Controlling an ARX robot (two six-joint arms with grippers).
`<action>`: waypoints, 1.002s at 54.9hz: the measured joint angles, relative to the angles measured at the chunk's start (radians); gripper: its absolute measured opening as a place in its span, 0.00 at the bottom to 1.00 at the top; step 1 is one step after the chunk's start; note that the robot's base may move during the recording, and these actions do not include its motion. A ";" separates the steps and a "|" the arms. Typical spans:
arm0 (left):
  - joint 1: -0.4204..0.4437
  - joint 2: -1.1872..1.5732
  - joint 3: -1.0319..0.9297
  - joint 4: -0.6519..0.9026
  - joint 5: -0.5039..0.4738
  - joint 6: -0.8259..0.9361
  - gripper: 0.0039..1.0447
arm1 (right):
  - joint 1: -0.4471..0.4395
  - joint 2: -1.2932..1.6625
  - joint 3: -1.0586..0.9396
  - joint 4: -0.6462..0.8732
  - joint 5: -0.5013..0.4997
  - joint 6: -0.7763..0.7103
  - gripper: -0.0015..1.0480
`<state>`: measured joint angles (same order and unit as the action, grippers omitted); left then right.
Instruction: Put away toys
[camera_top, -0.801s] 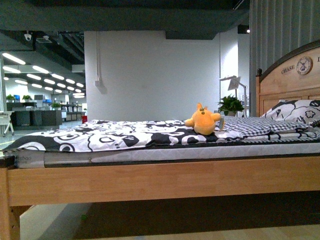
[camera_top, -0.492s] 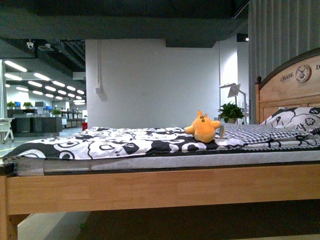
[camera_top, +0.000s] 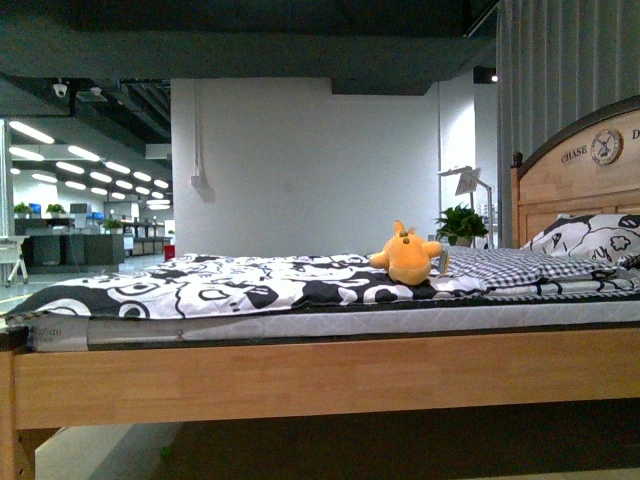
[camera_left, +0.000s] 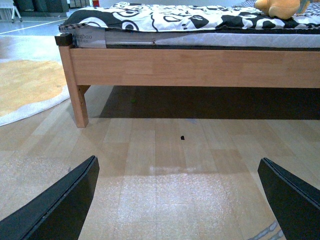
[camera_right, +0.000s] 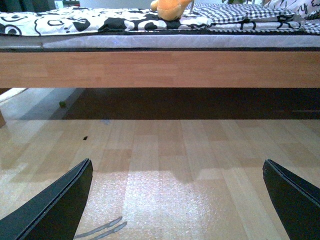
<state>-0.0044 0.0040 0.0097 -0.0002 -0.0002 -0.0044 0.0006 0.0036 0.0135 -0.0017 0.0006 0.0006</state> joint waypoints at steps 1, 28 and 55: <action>0.000 0.000 0.000 0.000 0.000 0.000 0.95 | 0.000 0.000 0.000 0.000 0.000 0.000 1.00; 0.000 0.000 0.000 0.000 0.000 0.000 0.95 | 0.000 0.000 0.000 0.000 0.000 0.000 1.00; 0.000 0.000 0.000 0.000 0.000 0.000 0.95 | 0.000 0.000 0.000 0.000 -0.001 0.000 1.00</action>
<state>-0.0044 0.0040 0.0097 -0.0002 0.0002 -0.0044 0.0006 0.0040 0.0135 -0.0017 -0.0002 0.0006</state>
